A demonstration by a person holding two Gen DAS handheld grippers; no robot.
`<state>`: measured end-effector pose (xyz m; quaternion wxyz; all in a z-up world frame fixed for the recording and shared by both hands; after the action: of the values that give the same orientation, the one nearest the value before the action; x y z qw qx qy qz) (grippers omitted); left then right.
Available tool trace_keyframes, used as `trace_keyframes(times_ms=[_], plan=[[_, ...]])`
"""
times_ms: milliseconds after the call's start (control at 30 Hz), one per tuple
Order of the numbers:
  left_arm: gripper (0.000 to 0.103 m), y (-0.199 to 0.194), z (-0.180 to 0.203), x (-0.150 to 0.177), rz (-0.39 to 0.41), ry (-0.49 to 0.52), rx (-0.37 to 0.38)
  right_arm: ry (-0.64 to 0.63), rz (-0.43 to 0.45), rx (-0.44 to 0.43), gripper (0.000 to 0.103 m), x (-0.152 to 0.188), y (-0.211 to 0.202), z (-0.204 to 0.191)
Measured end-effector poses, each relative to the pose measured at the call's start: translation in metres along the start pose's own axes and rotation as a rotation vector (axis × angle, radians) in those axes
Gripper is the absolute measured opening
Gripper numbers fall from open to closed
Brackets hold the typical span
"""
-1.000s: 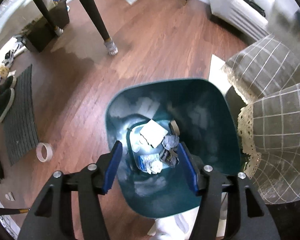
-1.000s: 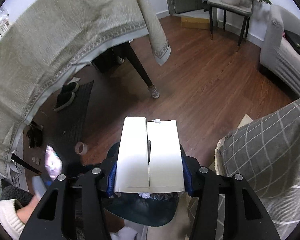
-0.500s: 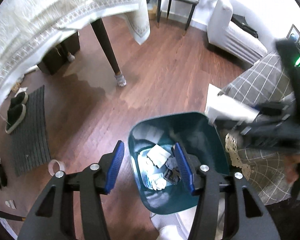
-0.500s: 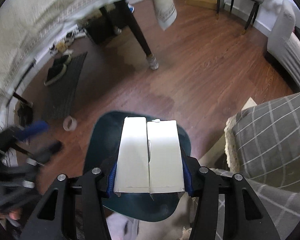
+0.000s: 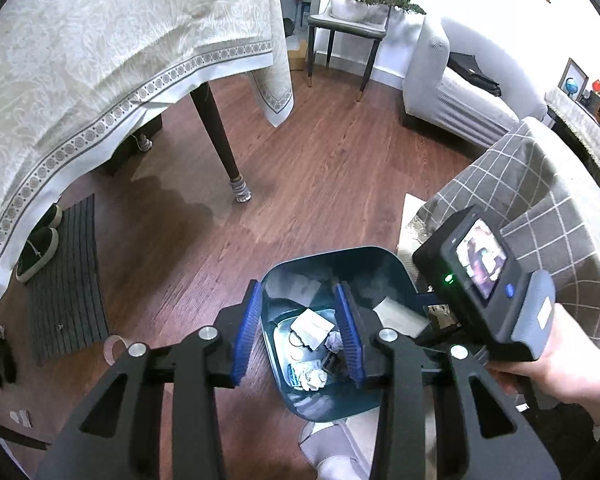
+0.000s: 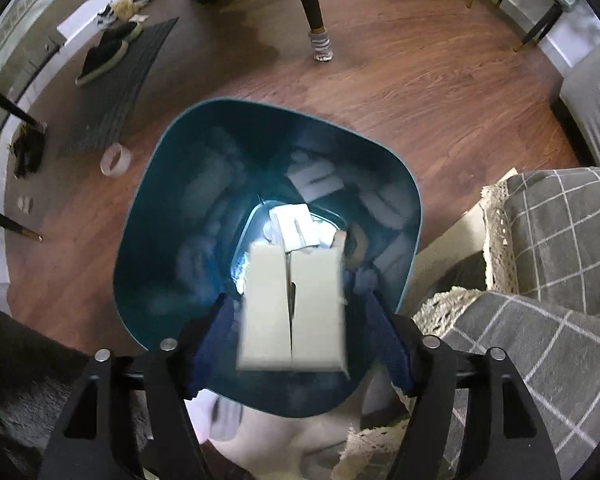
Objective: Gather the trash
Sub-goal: 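Lower the white box into the teal bin and open the right tool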
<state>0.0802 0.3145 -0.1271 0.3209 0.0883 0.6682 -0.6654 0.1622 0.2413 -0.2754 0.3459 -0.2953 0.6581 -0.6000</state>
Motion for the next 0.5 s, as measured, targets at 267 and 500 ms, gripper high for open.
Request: trace_keyframes(times_ms=[267, 500], plan=[[0.04, -0.029, 0.002, -0.003, 0.04, -0.019, 0.032, 0.001, 0.088, -0.006, 0.065, 0.009, -0.037, -0.003], [0.04, -0.056, 0.003, -0.001, 0.069, -0.019, 0.023, 0.056, 0.275, -0.006, 0.056, 0.017, -0.117, -0.002]])
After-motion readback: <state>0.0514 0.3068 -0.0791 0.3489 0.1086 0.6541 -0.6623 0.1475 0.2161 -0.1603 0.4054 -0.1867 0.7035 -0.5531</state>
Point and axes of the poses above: each gripper's, at about its wrist camera, not at the fingertips, and y roughly the way its jaws point, z to its right, x to its underside, the point moved 6 cm from there along y, roughly the way its jaws point, and after that the axes turned 1 degree about -z, right-handed, at the moved point
